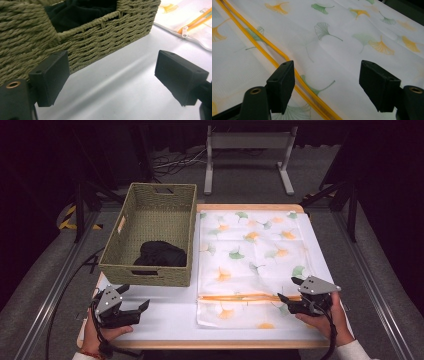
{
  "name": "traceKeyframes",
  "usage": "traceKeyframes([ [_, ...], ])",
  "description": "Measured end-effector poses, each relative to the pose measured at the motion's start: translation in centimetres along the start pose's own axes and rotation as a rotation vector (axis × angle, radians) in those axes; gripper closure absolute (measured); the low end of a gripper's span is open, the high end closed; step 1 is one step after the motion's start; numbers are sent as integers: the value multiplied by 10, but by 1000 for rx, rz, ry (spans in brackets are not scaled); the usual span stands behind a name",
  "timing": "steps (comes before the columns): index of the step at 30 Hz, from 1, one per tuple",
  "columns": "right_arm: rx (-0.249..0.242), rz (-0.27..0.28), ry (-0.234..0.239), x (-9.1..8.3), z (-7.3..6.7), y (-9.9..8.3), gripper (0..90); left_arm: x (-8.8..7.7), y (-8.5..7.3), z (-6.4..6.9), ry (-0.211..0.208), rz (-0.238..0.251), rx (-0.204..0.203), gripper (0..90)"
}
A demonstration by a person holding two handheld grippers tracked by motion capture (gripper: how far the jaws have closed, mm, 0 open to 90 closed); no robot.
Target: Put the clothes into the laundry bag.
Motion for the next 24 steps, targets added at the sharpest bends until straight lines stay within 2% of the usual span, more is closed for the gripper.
traceKeyframes([
  [1,-13,-1,30,4,-3,7,322,1,0,0,-2,-3,0,132],
  [8,-33,-30,89,16,-8,14,373,3,1,1,-8,-10,15,135],
  [9,-48,-51,115,21,-10,18,380,3,0,1,-8,-10,16,135],
  [17,-74,-96,169,33,-18,23,366,3,0,1,-8,-10,8,139],
  [24,-81,-142,184,47,-22,23,368,3,0,0,-9,-11,9,141],
])
Point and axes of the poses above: each handheld gripper's, and its own axes: x roughly forward along the jaws, y roughly out of its top, z roughly to its right, the point moved 2 cm from there along x, roughly forward along the jaws, and after that the axes turned 7 degrees about x, right-handed, at the moved point
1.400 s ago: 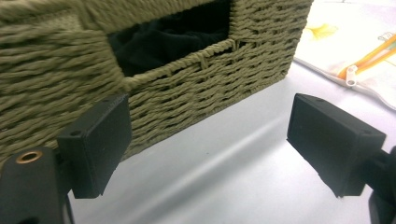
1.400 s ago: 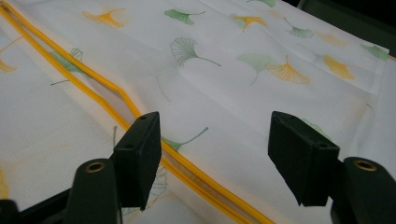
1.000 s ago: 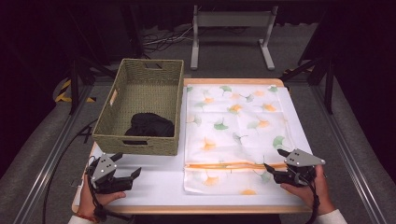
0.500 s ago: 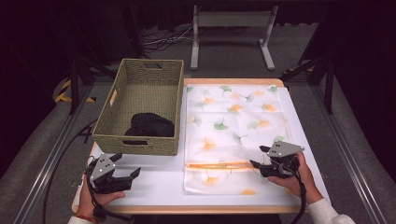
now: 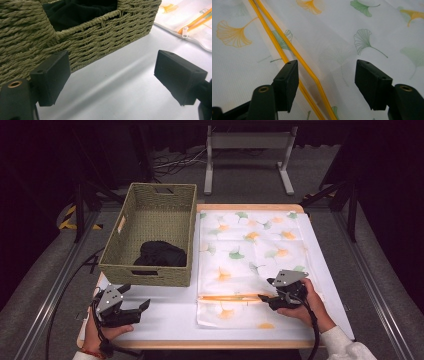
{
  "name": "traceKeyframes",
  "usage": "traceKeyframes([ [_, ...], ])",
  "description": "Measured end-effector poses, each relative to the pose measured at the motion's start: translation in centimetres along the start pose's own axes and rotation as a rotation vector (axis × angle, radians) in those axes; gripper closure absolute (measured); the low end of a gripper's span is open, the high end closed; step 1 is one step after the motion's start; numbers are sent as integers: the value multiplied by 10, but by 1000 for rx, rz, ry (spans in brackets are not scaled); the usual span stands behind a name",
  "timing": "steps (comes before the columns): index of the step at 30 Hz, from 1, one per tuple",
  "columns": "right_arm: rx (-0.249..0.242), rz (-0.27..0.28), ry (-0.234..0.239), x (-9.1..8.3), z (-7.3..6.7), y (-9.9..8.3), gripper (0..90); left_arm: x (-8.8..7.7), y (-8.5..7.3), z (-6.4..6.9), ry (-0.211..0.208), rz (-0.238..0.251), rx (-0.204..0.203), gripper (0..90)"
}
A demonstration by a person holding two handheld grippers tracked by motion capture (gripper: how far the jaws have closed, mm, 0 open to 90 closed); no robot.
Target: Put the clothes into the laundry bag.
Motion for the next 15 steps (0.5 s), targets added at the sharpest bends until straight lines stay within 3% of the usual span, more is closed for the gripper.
traceKeyframes([
  [10,44,-80,45,19,6,-8,371,1,0,0,-3,-1,0,143],
  [15,118,-74,94,21,11,-9,448,2,0,0,-8,-13,7,145],
])
Point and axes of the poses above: each handheld gripper's, and its own axes: x roughly forward along the jaws, y roughly out of its top, z roughly to its right, the point moved 2 cm from there along x, roughly forward along the jaws, and after that the axes turned 7 degrees about x, right-handed, at the moved point
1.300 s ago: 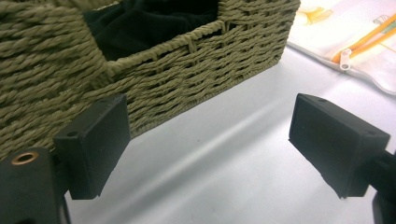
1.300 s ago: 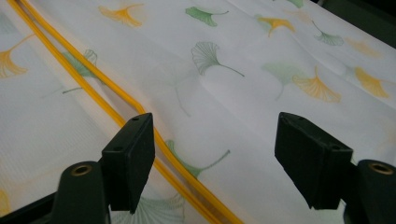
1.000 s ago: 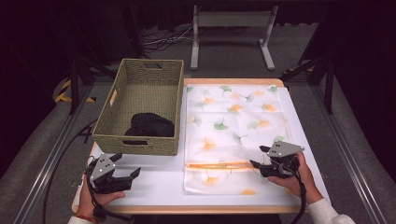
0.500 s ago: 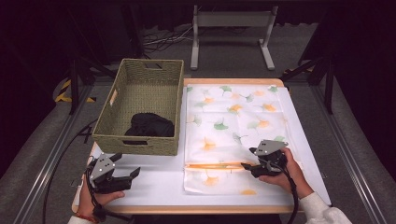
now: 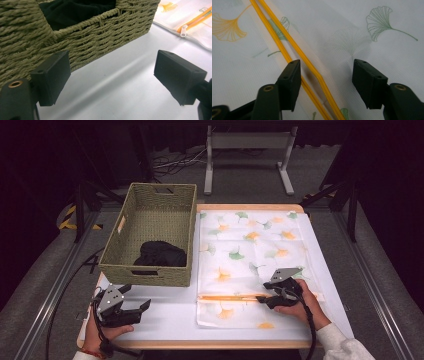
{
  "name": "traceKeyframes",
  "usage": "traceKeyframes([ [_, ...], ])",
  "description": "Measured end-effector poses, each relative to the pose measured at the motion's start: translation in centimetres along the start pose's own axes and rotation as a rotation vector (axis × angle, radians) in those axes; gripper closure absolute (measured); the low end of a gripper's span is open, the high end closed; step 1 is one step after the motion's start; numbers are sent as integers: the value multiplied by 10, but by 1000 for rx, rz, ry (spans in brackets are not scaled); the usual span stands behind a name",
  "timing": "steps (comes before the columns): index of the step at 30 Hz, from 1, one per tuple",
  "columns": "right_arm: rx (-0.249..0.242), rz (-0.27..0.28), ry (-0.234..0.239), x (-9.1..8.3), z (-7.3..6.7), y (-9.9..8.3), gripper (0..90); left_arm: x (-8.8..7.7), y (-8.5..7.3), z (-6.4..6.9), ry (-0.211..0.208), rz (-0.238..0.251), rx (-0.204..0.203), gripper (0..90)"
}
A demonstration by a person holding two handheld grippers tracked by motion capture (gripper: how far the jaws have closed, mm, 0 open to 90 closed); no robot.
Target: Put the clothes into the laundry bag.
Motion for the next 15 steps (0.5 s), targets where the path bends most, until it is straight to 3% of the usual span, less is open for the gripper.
traceKeyframes([
  [11,46,-26,-18,0,3,7,626,1,0,1,-9,-8,2,149],
  [15,18,-29,-16,0,-2,9,702,1,0,1,-8,-11,4,150],
])
Point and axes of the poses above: each handheld gripper's, and its own axes: x roughly forward along the jaws, y roughly out of its top, z roughly to its right, the point moved 2 cm from there along x, roughly forward along the jaws, and after that the axes turned 7 degrees about x, right-handed, at the moved point
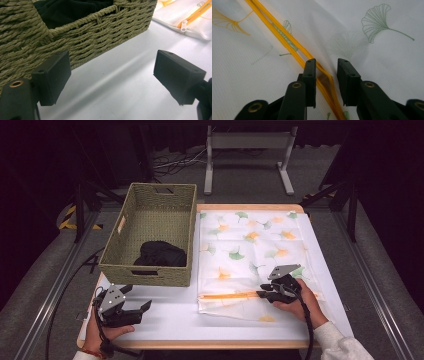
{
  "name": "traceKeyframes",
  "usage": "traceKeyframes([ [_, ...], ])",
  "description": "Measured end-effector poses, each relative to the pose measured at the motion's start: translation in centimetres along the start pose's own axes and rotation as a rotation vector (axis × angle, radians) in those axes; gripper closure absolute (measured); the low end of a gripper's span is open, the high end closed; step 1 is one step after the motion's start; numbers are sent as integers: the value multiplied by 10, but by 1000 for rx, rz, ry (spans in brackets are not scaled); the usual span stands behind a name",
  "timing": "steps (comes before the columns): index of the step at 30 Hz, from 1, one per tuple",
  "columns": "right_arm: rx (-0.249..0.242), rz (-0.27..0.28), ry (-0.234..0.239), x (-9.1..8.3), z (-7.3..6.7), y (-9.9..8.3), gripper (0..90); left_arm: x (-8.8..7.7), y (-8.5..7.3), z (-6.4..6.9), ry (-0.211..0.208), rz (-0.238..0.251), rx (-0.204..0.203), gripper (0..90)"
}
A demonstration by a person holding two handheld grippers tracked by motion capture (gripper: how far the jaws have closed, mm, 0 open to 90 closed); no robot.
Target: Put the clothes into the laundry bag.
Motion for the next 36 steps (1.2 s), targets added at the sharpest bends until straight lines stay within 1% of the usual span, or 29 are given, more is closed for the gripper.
traceKeyframes([
  [1,0,0,0,0,0,0,702,0,0,0,0,0,0,150],
  [2,-10,6,-13,-1,-1,1,759,0,0,0,2,1,4,151],
  [4,-10,14,-26,-1,-1,1,784,0,0,0,1,2,6,151],
  [7,-28,21,-42,-1,-2,2,822,1,0,0,0,-3,8,151],
  [8,-28,21,-42,-1,-2,2,822,1,0,0,0,-3,8,151],
  [11,-36,43,-61,-3,-2,3,881,1,0,0,-3,-4,8,152],
  [17,-53,85,-73,-10,-4,10,891,1,1,0,-7,-4,8,153],
  [19,-55,112,-71,-14,-6,14,891,1,1,1,-8,-3,9,153],
  [22,-75,126,-76,-17,-12,19,891,1,1,1,-11,-3,11,153],
  [29,-88,103,-66,-11,-17,16,890,2,0,1,-15,-11,15,153],
  [30,-93,91,-69,-8,-17,15,889,2,0,1,-15,-11,19,153],
  [34,-95,79,-72,-5,-15,12,876,2,0,1,-15,-14,19,153],
  [36,-103,69,-79,-3,-15,11,851,2,0,1,-14,-15,19,153],
])
Point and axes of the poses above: each handheld gripper's, and its own axes: x roughly forward along the jaws, y roughly out of its top, z roughly to its right, the point moved 2 cm from there along x, roughly forward along the jaws, and after that the axes turned 7 degrees about x, right-handed, at the moved point
